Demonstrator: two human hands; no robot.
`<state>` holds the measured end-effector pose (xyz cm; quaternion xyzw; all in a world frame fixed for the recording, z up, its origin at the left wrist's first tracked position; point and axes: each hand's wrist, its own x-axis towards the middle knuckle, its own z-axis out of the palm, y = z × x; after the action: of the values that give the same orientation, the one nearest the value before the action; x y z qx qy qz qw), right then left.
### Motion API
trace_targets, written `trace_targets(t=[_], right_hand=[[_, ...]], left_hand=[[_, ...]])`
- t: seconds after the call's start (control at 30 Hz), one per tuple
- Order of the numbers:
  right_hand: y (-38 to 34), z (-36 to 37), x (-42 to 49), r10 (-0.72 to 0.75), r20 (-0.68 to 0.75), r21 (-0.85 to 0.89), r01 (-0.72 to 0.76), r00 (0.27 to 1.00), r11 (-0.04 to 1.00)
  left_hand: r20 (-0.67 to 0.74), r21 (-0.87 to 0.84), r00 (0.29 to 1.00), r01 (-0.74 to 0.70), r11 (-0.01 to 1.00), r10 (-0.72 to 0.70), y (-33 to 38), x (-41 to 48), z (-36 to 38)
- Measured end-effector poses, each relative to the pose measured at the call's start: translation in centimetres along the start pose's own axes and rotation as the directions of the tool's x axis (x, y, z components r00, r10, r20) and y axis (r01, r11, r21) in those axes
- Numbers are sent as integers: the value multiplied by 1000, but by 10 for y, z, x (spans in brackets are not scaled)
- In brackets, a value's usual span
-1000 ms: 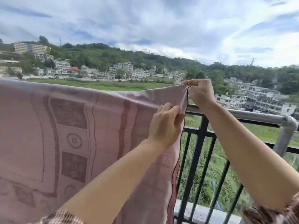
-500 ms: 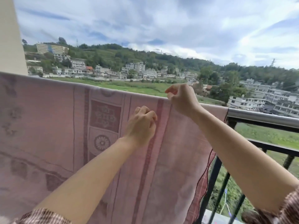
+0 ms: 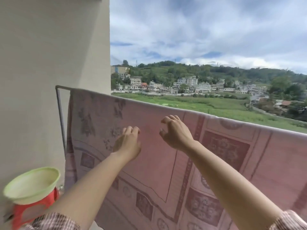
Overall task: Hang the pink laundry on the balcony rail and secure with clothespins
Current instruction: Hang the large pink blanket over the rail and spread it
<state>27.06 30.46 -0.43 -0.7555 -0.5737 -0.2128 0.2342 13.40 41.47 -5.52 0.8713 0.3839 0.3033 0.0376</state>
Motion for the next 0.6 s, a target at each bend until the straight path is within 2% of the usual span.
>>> trace_targets(t=[0.17, 0.37, 0.6], right_hand=[[-50, 72, 64, -73, 90, -36, 76, 993, 996], [-97, 147, 153, -132, 128, -5, 134, 983, 991], [-149, 230, 291, -268, 55, -1, 268, 962, 963]], left_hand=[[-5, 29, 995, 102, 994, -102, -94, 40, -10], [-23, 61, 989, 149, 987, -148, -197, 98, -5], [-88, 113, 973, 220, 969, -211, -316, 207, -2]])
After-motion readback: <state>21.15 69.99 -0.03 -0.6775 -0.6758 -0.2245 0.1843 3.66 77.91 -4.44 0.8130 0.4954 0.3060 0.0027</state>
